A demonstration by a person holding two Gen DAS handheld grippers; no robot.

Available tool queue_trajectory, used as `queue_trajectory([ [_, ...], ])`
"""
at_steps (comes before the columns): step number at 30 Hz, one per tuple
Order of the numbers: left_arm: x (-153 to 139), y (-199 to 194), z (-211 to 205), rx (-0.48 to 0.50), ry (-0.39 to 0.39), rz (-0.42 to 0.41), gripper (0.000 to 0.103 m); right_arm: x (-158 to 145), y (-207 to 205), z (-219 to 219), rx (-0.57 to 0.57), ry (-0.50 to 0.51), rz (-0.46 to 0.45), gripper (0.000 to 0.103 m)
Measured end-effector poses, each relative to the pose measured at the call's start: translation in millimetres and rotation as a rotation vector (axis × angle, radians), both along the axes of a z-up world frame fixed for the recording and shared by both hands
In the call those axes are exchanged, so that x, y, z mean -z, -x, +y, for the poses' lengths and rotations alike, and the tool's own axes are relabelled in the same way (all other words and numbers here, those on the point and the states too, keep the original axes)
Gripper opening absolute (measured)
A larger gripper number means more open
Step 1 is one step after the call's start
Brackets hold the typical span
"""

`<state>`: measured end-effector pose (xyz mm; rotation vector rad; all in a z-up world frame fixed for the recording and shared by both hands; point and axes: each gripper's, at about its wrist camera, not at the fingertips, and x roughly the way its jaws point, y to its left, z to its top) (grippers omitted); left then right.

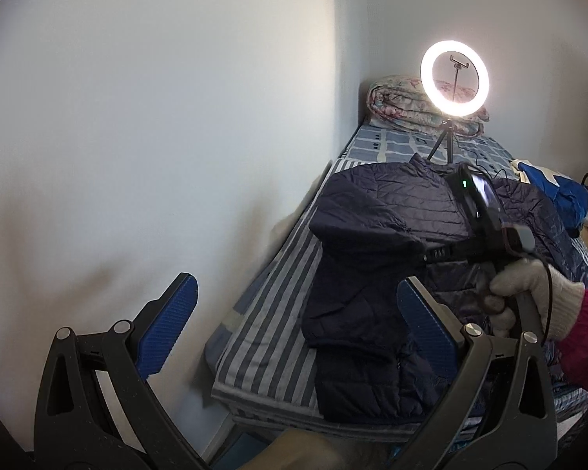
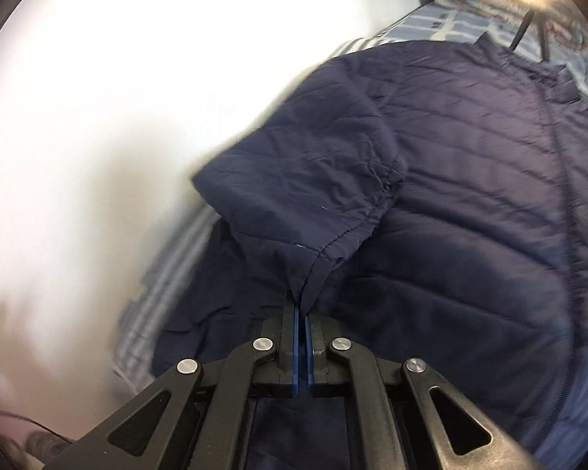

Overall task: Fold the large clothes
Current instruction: 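Carry the held sleeve across the jacket body with the right tool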

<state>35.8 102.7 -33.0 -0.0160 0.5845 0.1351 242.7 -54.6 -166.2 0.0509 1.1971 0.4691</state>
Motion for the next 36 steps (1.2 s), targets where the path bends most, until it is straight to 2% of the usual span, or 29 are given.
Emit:
queue_trajectory([
  [3,-12.8,-14.3,0.8,-0.004,-0.015,-0.027,0.103,-0.5,2.3,-5.2,-0.033,0.044,-0.017,0.001],
  [7,-19.5,-22.9,12.2,-0.037,-0.002,-0.048,0.103,-3.4,12.0,3.4,-0.068,0.086,-0.078,0.027],
  [10,-17.8,-23.1,21.4,-0.065,0.006,-0.044,0.103,-15.5,31.4,7.9,-0.157,0.103,-0.164,0.03],
  [13,-14.8,-21.9,24.4,-0.076,-0.004,-0.038,0.103,-27.3,57.9,17.2,-0.264,0.053,-0.184,0.033],
  [15,-13.0,-20.5,26.3,-0.077,0.01,-0.033,0.103,-29.8,78.8,32.1,-0.369,0.031,-0.174,0.044],
  [16,-13.0,-20.1,25.5,-0.075,0.013,-0.033,0.103,-27.4,84.8,38.5,-0.41,0.031,-0.17,0.052],
  [19,-13.8,-18.8,20.8,-0.071,-0.006,-0.041,0.103,-13.9,106.1,63.6,-0.53,0.068,-0.165,0.053],
  [24,-14.9,-16.9,23.2,-0.079,-0.003,-0.045,0.103,13.7,109.1,84.3,-0.601,0.128,-0.149,0.054],
  [27,-15.8,-17.4,30.4,-0.1,0.022,-0.046,0.103,25.4,113.8,92.4,-0.621,0.185,-0.154,0.06],
  [31,-17.5,-18.0,35.0,-0.112,0.043,-0.048,0.103,37.7,110.2,98.2,-0.636,0.238,-0.158,0.06],
  [32,-18.1,-18.3,34.4,-0.113,0.041,-0.05,0.103,39.3,111.0,99.3,-0.644,0.25,-0.162,0.057],
  [33,-18.4,-19.3,34.3,-0.115,0.04,-0.051,0.103,40.0,111.4,99.7,-0.649,0.258,-0.164,0.052],
  [35,-18.7,-21.5,32.9,-0.119,0.039,-0.054,0.103,38.6,109.4,99.3,-0.646,0.255,-0.156,0.023],
  [36,-18.7,-22.6,32.3,-0.122,0.04,-0.054,0.103,35.5,107.3,97.5,-0.637,0.247,-0.155,0.016],
])
